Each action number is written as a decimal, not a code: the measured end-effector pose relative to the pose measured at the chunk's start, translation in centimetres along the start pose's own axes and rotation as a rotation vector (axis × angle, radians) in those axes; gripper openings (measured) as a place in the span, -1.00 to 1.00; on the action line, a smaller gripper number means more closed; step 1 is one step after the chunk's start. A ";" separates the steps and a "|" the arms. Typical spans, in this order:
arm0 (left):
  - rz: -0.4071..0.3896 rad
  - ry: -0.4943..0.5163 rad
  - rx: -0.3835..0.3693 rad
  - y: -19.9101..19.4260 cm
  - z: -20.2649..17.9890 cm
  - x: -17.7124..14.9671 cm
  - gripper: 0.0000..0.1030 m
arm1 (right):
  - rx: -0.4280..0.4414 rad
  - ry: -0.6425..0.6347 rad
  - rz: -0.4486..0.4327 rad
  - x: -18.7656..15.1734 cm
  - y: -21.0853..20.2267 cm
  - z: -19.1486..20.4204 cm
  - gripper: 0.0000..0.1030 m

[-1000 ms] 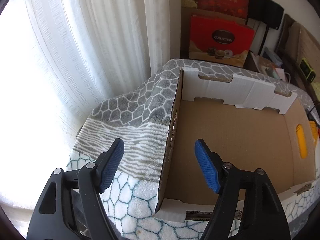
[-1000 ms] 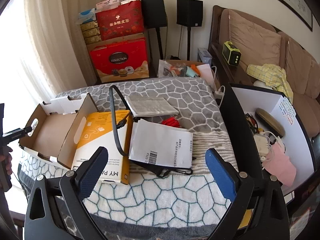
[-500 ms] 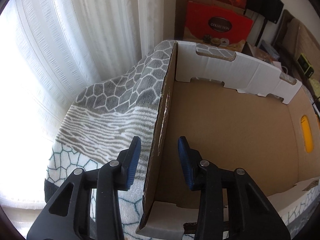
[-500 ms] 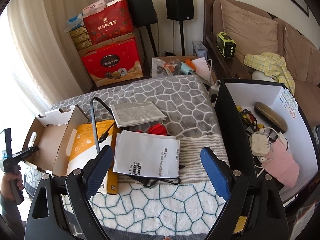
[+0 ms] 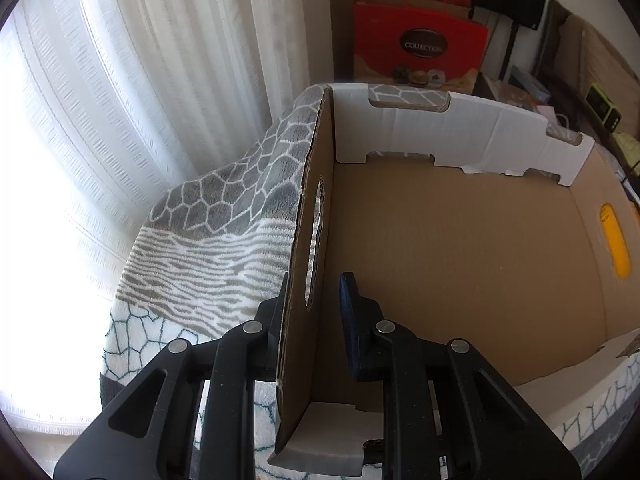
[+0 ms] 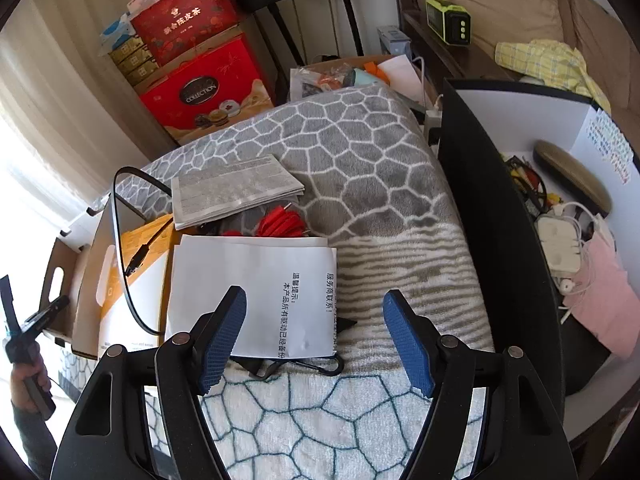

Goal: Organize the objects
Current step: 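Reach the right tool to the white barcode envelope and grasp it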

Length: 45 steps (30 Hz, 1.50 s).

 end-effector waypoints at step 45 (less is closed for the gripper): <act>0.005 -0.009 -0.007 0.2 -0.2 0.0 -0.63 | 0.441 0.021 0.098 -2.4 -2.8 7.5 0.12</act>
Point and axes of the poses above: each gripper's, at about its wrist camera, not at the fingertips, and y roughly the way its jaws point, z to its left, x to its top, the point moved 7 cm from there along y, roughly the way its jaws point, and after that the axes turned 13 degrees about -x, right-handed, at the moved point
